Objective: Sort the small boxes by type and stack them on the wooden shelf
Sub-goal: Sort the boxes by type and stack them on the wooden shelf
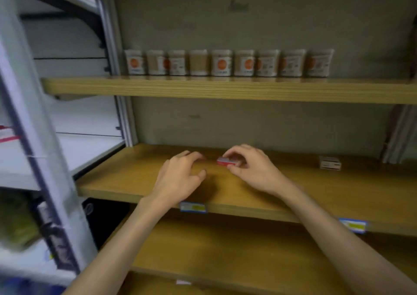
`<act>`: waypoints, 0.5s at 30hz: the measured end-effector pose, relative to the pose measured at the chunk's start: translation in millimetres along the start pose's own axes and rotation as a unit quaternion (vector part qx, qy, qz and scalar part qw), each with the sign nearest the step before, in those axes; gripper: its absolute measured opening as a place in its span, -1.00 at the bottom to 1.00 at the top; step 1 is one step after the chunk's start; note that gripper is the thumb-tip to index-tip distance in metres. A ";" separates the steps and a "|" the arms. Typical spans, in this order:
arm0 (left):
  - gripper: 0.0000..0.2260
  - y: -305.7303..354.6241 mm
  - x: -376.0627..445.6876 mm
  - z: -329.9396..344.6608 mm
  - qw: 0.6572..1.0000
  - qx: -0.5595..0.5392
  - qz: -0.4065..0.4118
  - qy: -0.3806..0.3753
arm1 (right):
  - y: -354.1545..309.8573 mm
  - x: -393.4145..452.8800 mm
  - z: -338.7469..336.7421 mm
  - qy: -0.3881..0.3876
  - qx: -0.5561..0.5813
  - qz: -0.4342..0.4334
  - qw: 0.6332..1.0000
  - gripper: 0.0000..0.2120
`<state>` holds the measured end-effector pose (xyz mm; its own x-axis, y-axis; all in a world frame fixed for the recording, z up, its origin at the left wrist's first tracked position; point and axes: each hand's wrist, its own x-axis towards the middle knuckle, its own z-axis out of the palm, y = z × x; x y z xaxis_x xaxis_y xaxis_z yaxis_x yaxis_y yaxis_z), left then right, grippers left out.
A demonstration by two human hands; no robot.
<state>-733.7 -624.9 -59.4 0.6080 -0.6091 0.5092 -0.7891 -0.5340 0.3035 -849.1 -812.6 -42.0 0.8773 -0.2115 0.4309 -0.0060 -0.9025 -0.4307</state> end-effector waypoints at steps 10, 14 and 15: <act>-0.71 -153.3 -87.5 -116.6 0.999 -0.011 -0.020 0.023 | -187.1 35.6 123.6 -0.029 0.044 -0.049 0.997 -0.78; -0.73 -223.2 -112.3 -158.9 0.998 -0.038 -0.029 0.041 | -253.6 48.2 168.5 -0.017 0.075 -0.069 0.995 -0.80; -0.74 -240.2 -118.6 -167.9 0.998 -0.040 -0.031 0.043 | -270.4 51.6 178.9 -0.013 0.089 -0.072 0.993 -0.81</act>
<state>-630.8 -325.9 -57.4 0.6485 -0.5222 0.5539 -0.7571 -0.5182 0.3979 -716.3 -512.3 -45.1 0.8746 -0.0728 0.4793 0.2036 -0.8421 -0.4994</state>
